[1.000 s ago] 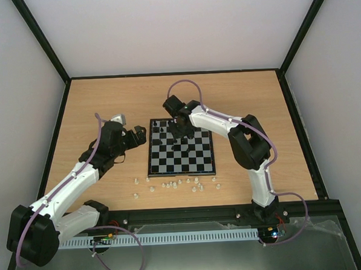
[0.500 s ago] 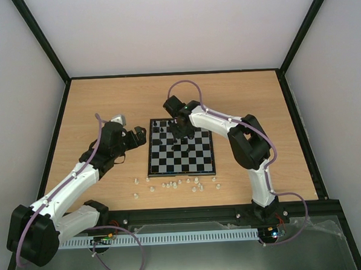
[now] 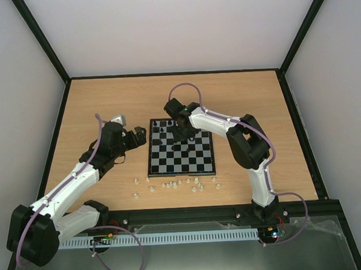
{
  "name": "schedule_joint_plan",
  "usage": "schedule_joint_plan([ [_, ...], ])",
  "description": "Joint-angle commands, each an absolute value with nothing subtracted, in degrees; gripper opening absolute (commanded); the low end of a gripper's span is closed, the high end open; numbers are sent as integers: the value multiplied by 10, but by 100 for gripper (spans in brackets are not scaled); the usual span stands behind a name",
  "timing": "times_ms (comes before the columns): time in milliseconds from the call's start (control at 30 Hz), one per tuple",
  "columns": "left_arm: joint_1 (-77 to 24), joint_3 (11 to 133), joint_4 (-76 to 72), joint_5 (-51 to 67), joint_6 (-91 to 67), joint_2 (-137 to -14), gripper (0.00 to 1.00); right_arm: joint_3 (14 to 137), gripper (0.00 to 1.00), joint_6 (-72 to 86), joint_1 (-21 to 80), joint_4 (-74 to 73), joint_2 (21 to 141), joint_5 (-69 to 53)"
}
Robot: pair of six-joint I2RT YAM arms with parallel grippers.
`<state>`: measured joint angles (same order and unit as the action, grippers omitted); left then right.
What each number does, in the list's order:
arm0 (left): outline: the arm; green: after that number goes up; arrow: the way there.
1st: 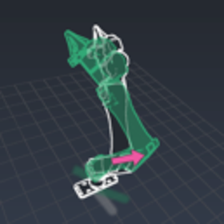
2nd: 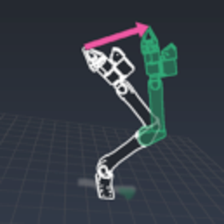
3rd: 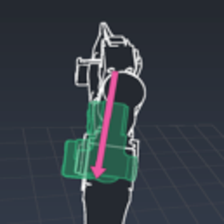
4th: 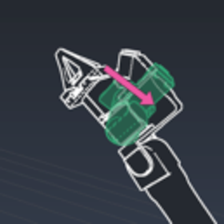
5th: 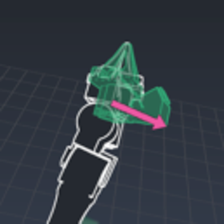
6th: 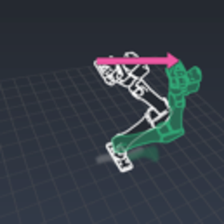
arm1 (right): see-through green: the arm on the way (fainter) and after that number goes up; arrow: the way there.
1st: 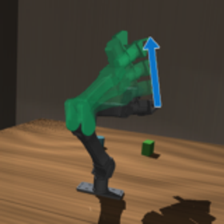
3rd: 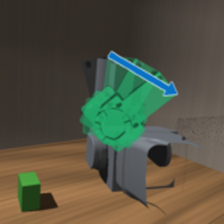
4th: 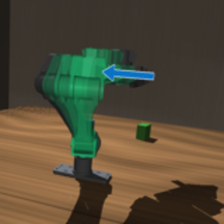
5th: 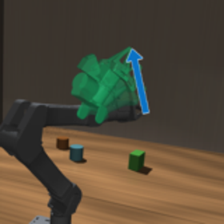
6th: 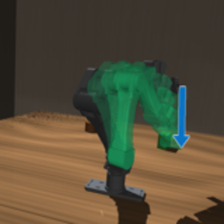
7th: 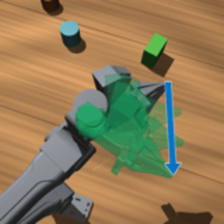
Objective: Set up the chess pieces on the board
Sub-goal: Pick up the chess piece from the chessboard, then place the chess piece on the chessboard.
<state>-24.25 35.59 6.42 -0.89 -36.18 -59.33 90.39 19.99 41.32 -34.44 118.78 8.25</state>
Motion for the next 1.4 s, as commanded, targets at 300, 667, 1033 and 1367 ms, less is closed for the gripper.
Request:
schedule_joint_plan([
  [300, -243, 349, 46, -2, -356, -601, 100, 840, 6, 199, 359, -412, 1105, 119],
  [667, -243, 347, 36, 9, -355, -612, 99, 875, 6, 191, 253, -407, 1121, 110],
  [1033, -243, 349, 32, 10, -356, -620, 100, 996, 7, 184, 244, -430, 1200, 85],
  [1367, -243, 349, 31, 10, -355, -626, 99, 1008, 8, 180, 244, -423, 1235, 76],
])
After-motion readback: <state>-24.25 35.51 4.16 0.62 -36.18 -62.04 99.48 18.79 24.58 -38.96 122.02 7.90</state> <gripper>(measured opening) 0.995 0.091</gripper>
